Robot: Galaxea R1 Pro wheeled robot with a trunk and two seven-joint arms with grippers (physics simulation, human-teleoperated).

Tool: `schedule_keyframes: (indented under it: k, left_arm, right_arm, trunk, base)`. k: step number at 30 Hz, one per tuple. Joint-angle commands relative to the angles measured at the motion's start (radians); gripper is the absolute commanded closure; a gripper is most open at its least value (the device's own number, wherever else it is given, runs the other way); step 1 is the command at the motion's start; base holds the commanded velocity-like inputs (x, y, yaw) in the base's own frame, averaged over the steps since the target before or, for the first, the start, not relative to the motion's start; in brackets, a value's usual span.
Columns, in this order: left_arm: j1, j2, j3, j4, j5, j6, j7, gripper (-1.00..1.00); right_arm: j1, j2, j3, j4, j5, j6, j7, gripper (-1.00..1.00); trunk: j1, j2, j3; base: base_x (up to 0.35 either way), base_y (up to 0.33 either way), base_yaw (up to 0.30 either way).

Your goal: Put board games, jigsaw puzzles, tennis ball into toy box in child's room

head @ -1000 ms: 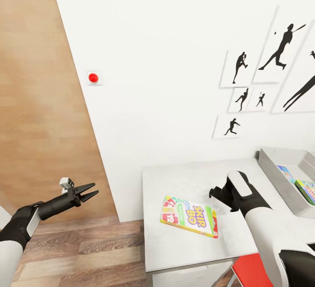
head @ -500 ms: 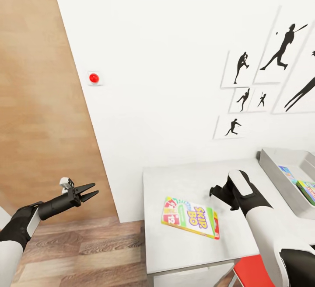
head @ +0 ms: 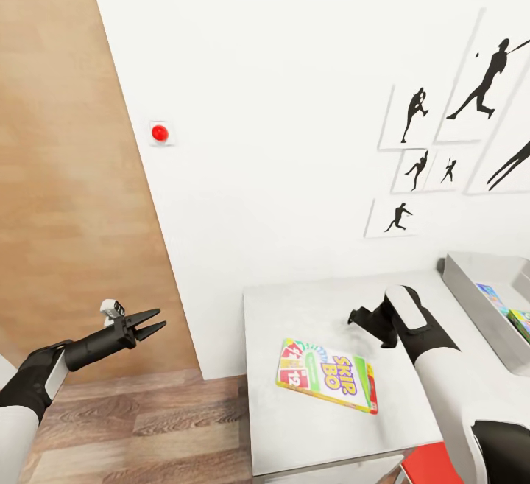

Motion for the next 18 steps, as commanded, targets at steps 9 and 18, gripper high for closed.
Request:
schedule_keyframes:
  k: [9, 18]
  left_arm:
    - [-0.001, 0.000, 0.000, 0.000, -0.001, 0.009, -0.004, -1.00]
    - [-0.001, 0.000, 0.000, 0.000, -0.001, 0.009, -0.004, -1.00]
  right_arm:
    - [0.000, 0.005, 0.001, -0.001, -0.009, 0.001, 0.008, -1.00]
    - [0.001, 0.004, 0.003, 0.002, -0.009, 0.001, 0.008, -1.00]
  trunk:
    - [0.001, -0.002, -0.002]
    - [0.001, -0.002, -0.002]
  base:
    - [0.001, 0.001, 0.000]
    - [0.000, 0.000, 0.000]
